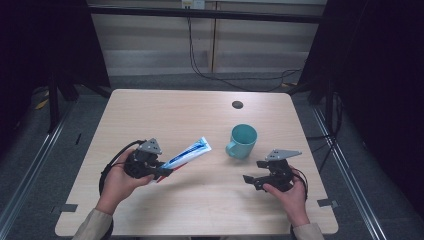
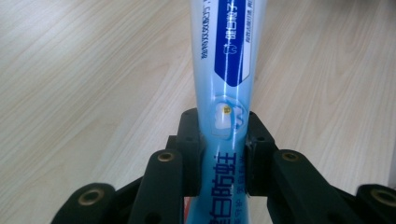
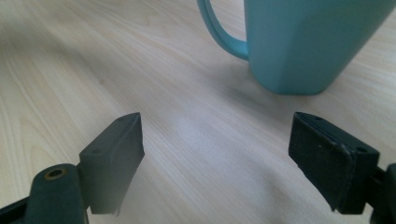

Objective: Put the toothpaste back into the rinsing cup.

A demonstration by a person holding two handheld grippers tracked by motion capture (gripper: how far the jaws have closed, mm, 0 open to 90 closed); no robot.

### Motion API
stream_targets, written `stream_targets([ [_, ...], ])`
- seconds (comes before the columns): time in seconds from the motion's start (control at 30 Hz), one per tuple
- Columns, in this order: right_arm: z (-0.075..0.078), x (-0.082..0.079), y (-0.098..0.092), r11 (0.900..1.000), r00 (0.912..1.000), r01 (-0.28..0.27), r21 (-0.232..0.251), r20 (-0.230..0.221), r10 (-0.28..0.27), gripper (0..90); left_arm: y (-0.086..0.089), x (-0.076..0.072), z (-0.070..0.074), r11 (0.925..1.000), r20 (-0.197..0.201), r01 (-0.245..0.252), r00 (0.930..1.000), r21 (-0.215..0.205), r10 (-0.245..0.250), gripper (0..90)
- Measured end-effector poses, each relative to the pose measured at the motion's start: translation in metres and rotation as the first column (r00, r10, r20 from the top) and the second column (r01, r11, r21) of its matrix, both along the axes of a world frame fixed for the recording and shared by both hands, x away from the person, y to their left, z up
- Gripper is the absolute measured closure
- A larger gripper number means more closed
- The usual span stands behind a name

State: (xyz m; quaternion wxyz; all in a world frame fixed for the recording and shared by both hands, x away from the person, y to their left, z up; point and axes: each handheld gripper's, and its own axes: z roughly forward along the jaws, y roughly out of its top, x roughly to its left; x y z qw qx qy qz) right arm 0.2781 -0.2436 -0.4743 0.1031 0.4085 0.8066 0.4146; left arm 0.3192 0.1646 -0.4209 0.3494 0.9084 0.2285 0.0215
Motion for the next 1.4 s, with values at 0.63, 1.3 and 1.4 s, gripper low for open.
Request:
stream_targets([
  [0.63, 0.025, 0.005, 0.035, 0.991, 0.9934, -0.112, 0.068, 0.03, 0.11, 20.0, -0.026, 0.005, 0.002, 0.9981, 0.026, -0.008, 0.9996, -0.062, 0.009, 73.2],
  [1.3, 0.037, 0.013, 0.057, 0.965, 0.9842, -0.177, 0.195, 0.038, 0.173, 22.9, -0.054, 0.003, 0.003, 0.9937, 0.025, 0.018, 0.9996, -0.111, -0.015, 73.1],
  [1.4, 0.039, 0.015, 0.058, 0.963, 0.9845, -0.175, 0.203, 0.034, 0.172, 23.4, -0.06, 0.001, 0.005, 0.9938, 0.026, 0.032, 0.9992, -0.107, -0.029, 73.1],
])
